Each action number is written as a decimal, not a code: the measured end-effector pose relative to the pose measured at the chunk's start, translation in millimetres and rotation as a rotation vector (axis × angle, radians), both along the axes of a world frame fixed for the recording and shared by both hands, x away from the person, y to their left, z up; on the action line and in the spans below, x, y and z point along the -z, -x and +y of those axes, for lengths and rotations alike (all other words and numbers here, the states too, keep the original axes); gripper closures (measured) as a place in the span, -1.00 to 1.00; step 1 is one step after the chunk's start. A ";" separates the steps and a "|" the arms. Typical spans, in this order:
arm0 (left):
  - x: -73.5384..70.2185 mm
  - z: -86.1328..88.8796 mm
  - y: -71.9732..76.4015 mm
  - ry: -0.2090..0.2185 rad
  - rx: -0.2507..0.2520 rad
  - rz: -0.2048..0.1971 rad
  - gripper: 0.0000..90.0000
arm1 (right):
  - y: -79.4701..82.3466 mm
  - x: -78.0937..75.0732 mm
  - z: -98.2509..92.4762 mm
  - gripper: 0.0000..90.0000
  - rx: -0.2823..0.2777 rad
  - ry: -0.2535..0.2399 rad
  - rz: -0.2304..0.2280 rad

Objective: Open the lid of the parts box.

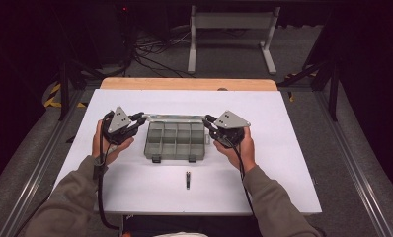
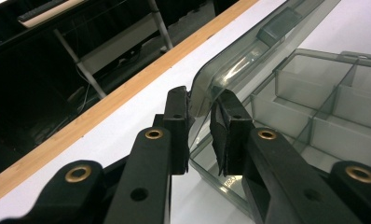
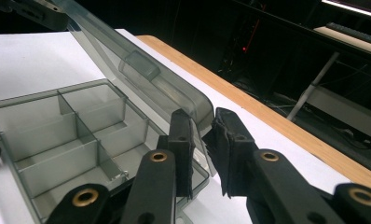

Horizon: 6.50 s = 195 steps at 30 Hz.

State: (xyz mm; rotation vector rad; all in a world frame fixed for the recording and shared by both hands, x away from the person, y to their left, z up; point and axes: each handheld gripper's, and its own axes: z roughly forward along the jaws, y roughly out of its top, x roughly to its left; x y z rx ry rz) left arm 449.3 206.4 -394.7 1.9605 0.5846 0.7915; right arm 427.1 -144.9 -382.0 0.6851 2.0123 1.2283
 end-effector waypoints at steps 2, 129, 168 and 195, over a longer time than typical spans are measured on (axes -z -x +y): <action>-0.1 -0.1 -2.0 0.006 -0.001 -0.001 0.71 | -2.0 -0.4 -0.3 0.72 0.000 -0.007 -0.002; 31.6 -8.8 -36.6 0.027 -0.054 0.104 0.69 | -56.0 32.9 3.3 0.63 0.128 -0.073 0.116; 47.5 17.3 62.5 -0.027 0.130 0.070 -0.35 | 41.7 35.9 -19.4 -0.35 0.071 -0.025 0.080; 58.5 40.8 101.0 0.058 0.136 0.127 -0.85 | 80.7 65.2 0.5 -0.65 -0.070 0.048 0.260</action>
